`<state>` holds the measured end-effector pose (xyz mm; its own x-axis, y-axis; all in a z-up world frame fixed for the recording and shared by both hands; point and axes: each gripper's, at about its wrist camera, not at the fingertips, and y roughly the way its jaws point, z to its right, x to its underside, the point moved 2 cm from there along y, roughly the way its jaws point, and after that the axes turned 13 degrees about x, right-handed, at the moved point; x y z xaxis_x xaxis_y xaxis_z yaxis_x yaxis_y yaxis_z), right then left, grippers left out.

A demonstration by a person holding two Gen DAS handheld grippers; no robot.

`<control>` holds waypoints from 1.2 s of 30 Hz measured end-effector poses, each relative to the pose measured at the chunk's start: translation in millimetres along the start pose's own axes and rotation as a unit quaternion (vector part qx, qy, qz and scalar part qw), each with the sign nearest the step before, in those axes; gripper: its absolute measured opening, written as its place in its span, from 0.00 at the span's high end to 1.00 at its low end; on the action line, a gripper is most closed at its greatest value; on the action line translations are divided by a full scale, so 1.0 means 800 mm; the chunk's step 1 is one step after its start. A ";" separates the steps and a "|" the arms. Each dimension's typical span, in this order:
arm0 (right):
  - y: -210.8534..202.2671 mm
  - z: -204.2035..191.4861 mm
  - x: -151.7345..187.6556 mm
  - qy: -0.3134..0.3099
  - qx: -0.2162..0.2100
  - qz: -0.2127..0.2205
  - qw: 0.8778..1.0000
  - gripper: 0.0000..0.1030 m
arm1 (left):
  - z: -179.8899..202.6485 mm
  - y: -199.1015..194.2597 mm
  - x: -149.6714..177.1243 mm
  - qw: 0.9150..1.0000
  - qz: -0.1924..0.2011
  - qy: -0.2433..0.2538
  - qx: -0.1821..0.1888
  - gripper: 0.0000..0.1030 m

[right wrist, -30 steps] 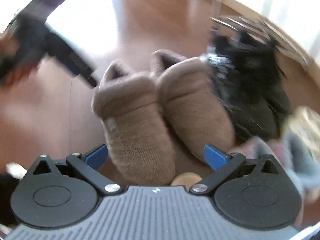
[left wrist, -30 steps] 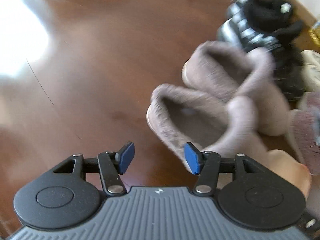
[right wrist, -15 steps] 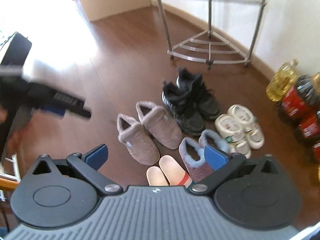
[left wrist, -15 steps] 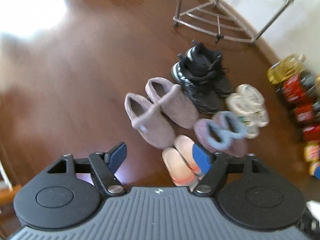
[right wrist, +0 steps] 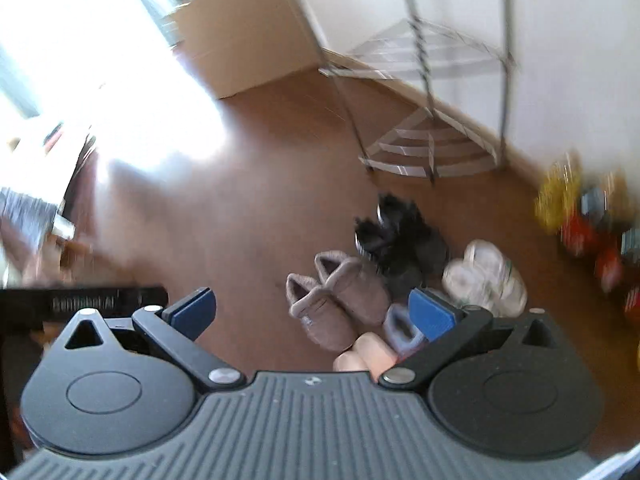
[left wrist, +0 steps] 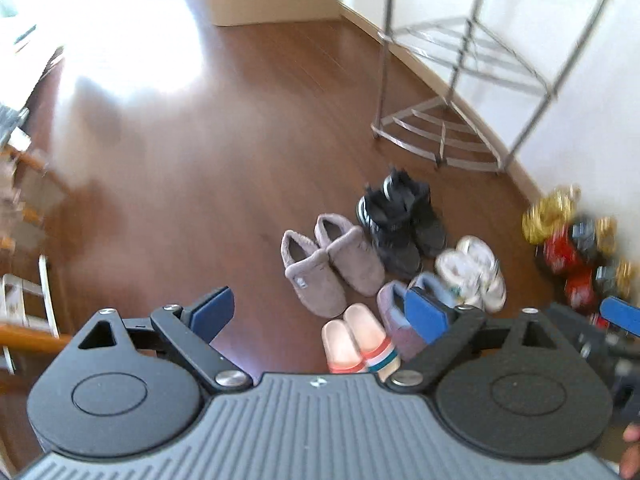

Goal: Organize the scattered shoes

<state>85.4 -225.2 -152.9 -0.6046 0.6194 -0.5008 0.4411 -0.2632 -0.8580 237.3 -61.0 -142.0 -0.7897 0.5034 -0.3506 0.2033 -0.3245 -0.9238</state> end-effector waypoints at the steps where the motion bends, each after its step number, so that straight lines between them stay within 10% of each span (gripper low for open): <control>1: -0.007 0.015 0.002 -0.041 -0.002 0.009 0.999 0.01 | 0.016 -0.007 0.012 1.000 0.013 -0.027 -0.001 0.09; 6: -0.064 0.083 0.019 -0.162 0.008 0.047 0.986 0.01 | 0.083 -0.043 0.056 0.993 0.044 -0.107 0.002 0.09; 16: -0.128 0.161 0.045 -0.152 -0.023 0.041 0.987 0.01 | 0.192 -0.083 0.138 0.989 0.054 -0.134 -0.007 0.09; 36: -0.137 0.188 0.071 -0.147 0.026 0.017 0.989 0.01 | 0.188 -0.096 0.199 0.981 0.033 -0.191 -0.006 0.09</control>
<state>-97.1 -272.2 -104.1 -0.7592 0.3704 -0.5352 0.4348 -0.3232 -0.8405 9.1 -76.6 -103.8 -0.9335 0.1442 -0.3284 0.2659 -0.3365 -0.9034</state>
